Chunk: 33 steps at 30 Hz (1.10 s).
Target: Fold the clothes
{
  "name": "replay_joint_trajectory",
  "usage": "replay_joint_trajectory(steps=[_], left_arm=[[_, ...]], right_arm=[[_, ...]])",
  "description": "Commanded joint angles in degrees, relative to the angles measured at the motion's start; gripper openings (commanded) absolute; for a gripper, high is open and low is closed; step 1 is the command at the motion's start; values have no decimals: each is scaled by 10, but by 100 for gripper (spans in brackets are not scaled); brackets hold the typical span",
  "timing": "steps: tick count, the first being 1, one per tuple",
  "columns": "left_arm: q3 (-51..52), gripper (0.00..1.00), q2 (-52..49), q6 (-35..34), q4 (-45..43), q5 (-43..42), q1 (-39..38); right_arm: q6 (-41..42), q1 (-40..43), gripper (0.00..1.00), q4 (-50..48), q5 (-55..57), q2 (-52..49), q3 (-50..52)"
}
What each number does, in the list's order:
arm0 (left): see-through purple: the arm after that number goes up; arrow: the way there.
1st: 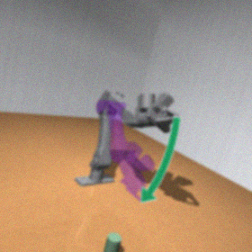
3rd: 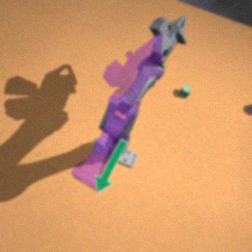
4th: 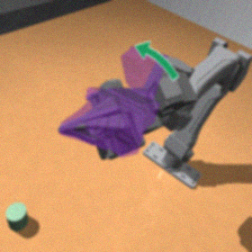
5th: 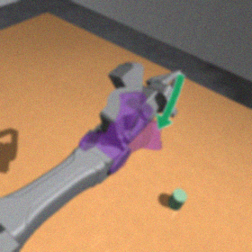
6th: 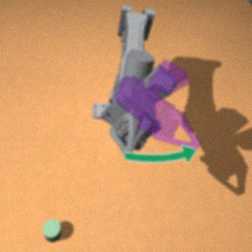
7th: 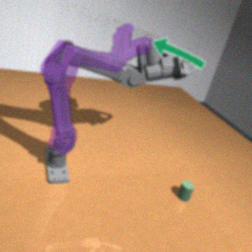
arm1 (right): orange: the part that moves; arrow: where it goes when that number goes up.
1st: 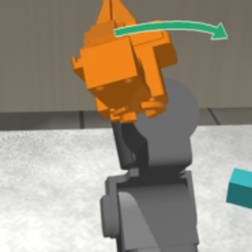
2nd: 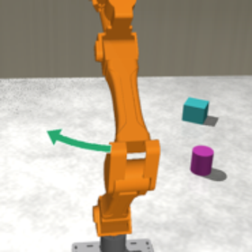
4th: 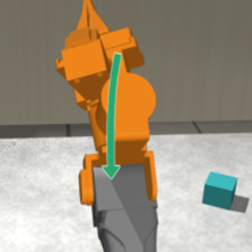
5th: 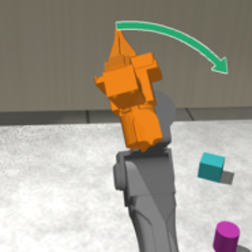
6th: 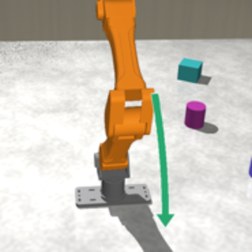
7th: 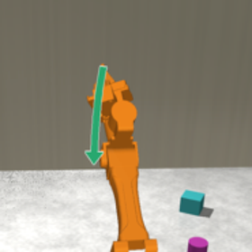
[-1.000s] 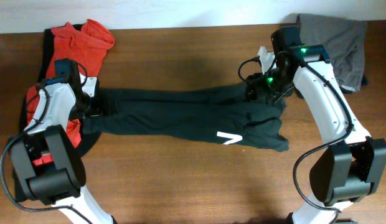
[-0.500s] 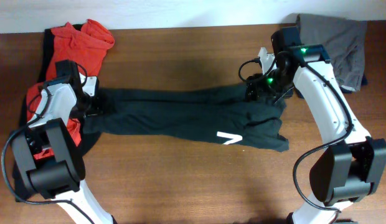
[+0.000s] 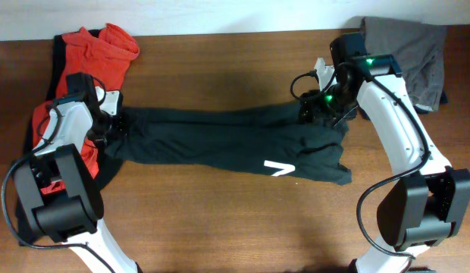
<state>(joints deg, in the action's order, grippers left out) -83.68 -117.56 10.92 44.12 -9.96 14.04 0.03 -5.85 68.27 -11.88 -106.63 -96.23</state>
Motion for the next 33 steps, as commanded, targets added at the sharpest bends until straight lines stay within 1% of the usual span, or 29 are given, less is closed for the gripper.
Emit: replay_joint_trajectory(steps=[1,6,12,14,23,28,33], left_arm=[[-38,1,-7,-2,12,-60,0],[-63,1,-7,-12,22,-64,0],[-66,1,-7,-12,26,-164,-7],[-67,1,-7,-12,31,-177,-18],[-104,1,-7,-9,64,-177,-92],[-161,1,-7,6,114,-176,-136],[-179,1,-7,14,142,-174,-178]], right_arm=[[4,-5,75,0,5,-3,-11],[4,-5,75,1,5,-3,-11],[4,-5,75,1,5,-3,-11],[4,-5,75,1,5,-3,-11],[4,-5,75,0,21,-3,-11],[4,-4,75,-2,23,-3,-11],[4,-4,75,-13,23,-3,-11]])
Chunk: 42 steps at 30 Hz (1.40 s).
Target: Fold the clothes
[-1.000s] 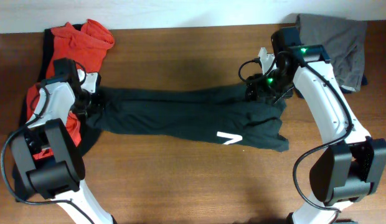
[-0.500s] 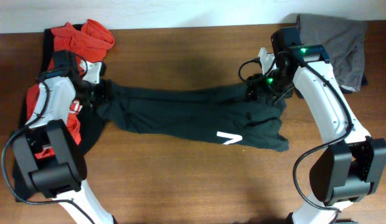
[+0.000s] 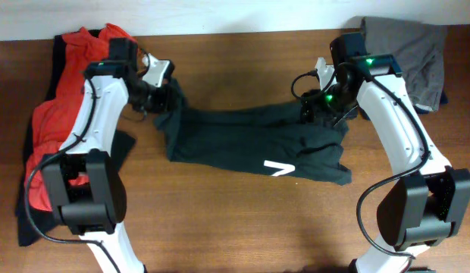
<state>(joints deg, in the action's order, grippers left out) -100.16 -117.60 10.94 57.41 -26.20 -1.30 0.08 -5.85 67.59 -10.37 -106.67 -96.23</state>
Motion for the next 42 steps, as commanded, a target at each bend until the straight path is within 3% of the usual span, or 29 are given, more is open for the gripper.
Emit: replay_joint_trajectory(steps=[1,13,18,21,22,23,24,25,35,42], left_arm=[[-14,1,-7,14,14,-10,-35],[-14,1,-7,18,39,-5,-169],[-14,2,-7,-15,38,53,-207],[-14,58,-7,-14,37,50,-219],[-14,68,-7,-14,37,50,-223],[-14,85,-7,-14,37,50,-228],[-14,95,-7,-14,37,50,-231],[-14,99,-7,-14,37,50,-233],[-13,99,-8,-9,65,89,-197],[6,99,-27,102,84,95,-193]], right_arm=[[4,-4,75,-10,7,-2,-11],[4,3,75,-26,3,-2,-11],[4,12,75,-20,1,-2,-11],[4,15,75,-21,-1,-2,-11],[4,15,75,-22,-1,-2,-11],[4,15,75,-23,-1,-2,-11],[4,15,75,-24,-1,-2,-11],[4,15,75,-24,-1,-2,-11],[4,15,75,-25,-1,-2,-11],[4,15,75,-24,-1,-2,-11]])
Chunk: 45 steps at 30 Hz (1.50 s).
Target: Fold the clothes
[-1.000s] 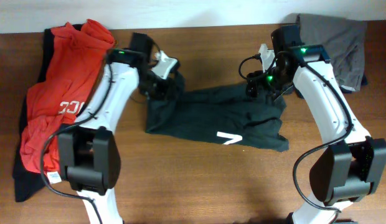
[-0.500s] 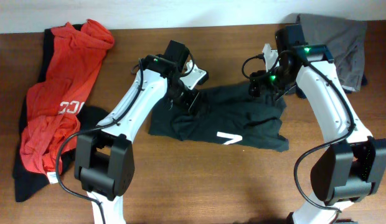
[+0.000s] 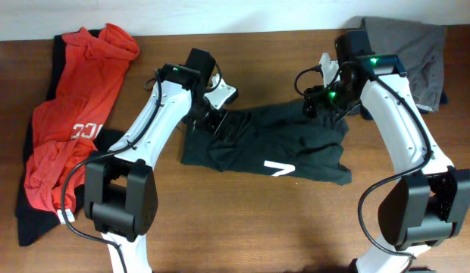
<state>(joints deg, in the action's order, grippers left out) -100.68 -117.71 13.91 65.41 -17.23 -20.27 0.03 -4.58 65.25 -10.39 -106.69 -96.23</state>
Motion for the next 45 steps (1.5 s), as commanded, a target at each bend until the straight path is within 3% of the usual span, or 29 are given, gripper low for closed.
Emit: replay_joint_trajectory(steps=[1,7,10,11,14,19,25,31,33,35,37,40,45], left_arm=[[14,99,-33,85,5,6,-3],[35,89,-54,135,13,3,-3],[40,75,-54,137,10,3,-3],[40,68,-54,137,10,1,-3],[40,34,-54,136,10,-23,-3],[40,9,-54,136,7,-99,-14],[40,4,-54,135,4,-133,-42],[40,5,-54,89,-29,-135,-75],[39,31,-54,56,-50,-135,-83],[35,47,-54,26,-60,-135,-85],[6,73,-54,-3,-63,-135,-84],[-41,95,-54,-6,-52,-134,-81],[-149,99,-54,-6,-31,-127,-66]], right_arm=[[4,2,75,-1,-1,-2,-11],[4,2,75,-2,-1,-2,-11],[4,2,75,-2,-1,-2,-11],[4,2,75,-3,-1,-2,-11],[4,2,75,-6,-1,-2,-11],[4,2,75,-8,-1,-2,-11],[4,2,75,-15,-1,-2,-11],[20,8,75,-27,-1,-2,-11],[36,23,75,-27,-2,-2,-11],[39,35,75,-25,-15,-2,-11],[39,63,75,-20,-63,-2,-11],[38,93,75,-8,-103,-2,-11],[-6,125,75,36,-106,-3,-11]])
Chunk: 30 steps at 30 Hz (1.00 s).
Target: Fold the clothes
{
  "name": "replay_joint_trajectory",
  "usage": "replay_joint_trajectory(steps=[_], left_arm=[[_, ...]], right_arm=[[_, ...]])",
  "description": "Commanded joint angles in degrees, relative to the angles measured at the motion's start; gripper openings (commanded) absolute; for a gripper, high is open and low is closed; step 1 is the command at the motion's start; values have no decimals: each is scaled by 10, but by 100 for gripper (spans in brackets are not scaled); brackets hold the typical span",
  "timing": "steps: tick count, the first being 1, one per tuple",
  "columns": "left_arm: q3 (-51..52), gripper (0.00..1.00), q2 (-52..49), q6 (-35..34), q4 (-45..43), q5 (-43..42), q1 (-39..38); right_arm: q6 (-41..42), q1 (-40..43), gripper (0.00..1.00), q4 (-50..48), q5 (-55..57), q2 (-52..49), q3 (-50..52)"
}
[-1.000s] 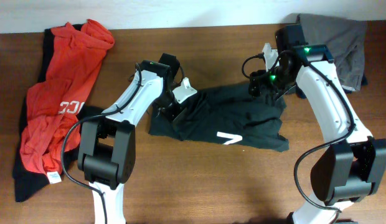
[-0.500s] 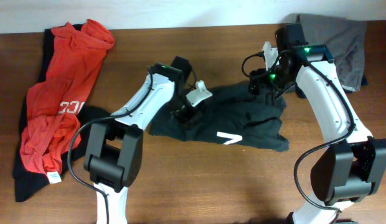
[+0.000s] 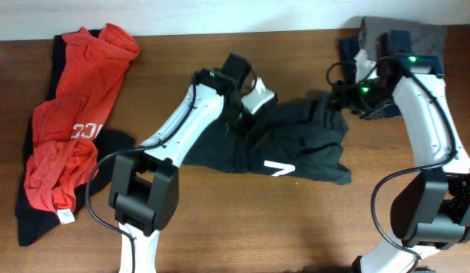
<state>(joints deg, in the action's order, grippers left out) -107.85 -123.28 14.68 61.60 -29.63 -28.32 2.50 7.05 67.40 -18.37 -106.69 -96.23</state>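
A black garment (image 3: 296, 148) with a white mark (image 3: 279, 168) lies bunched at the middle of the table. My left arm reaches across from the left. Its gripper (image 3: 252, 114) is over the garment's middle, shut on the black cloth, with the left end doubled over toward the right. My right gripper (image 3: 343, 97) sits at the garment's upper right corner, touching or just beside the cloth. Whether its fingers are open or shut is hidden.
A red garment (image 3: 76, 98) lies at the far left over a dark one (image 3: 30, 220). A grey garment (image 3: 413, 42) is heaped at the back right corner, behind my right arm. The wooden table (image 3: 220, 227) runs to the front edge.
My left gripper has moved further right with the garment's left end, from the left third to about its middle. My right gripper has shifted right and slightly back, toward the grey heap.
The black garment first lay stretched across the table, my left gripper at its left end by the red garment and my right at its right end. At each later moment the left end was further right. The garment is now about half its first length.
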Motion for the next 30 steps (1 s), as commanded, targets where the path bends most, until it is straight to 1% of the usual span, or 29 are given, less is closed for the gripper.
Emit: replay_joint_trajectory(steps=[1,4,5,9,13,19,22,25,30], left_arm=[[-103,99,2,-14,10,4,23],[-131,99,2,-14,13,27,41],[-135,99,2,-14,15,39,49],[-135,99,2,-14,43,98,85],[-135,99,2,-14,71,158,113],[-135,99,2,-13,79,164,132],[-135,99,2,-14,81,196,134],[-135,99,2,-13,85,217,134],[-135,99,2,-14,88,226,135]], right_arm=[[-44,13,75,26,-26,-6,-10],[-55,20,75,29,-24,-12,2],[-56,21,79,28,-24,-15,6],[-57,32,83,14,-25,-40,40],[-57,41,84,-18,-26,-52,76],[-57,51,84,-59,-32,-71,111],[-55,50,84,-85,-58,-81,131],[-50,50,84,-110,-59,-83,153],[-41,50,84,-155,-59,-89,204]])
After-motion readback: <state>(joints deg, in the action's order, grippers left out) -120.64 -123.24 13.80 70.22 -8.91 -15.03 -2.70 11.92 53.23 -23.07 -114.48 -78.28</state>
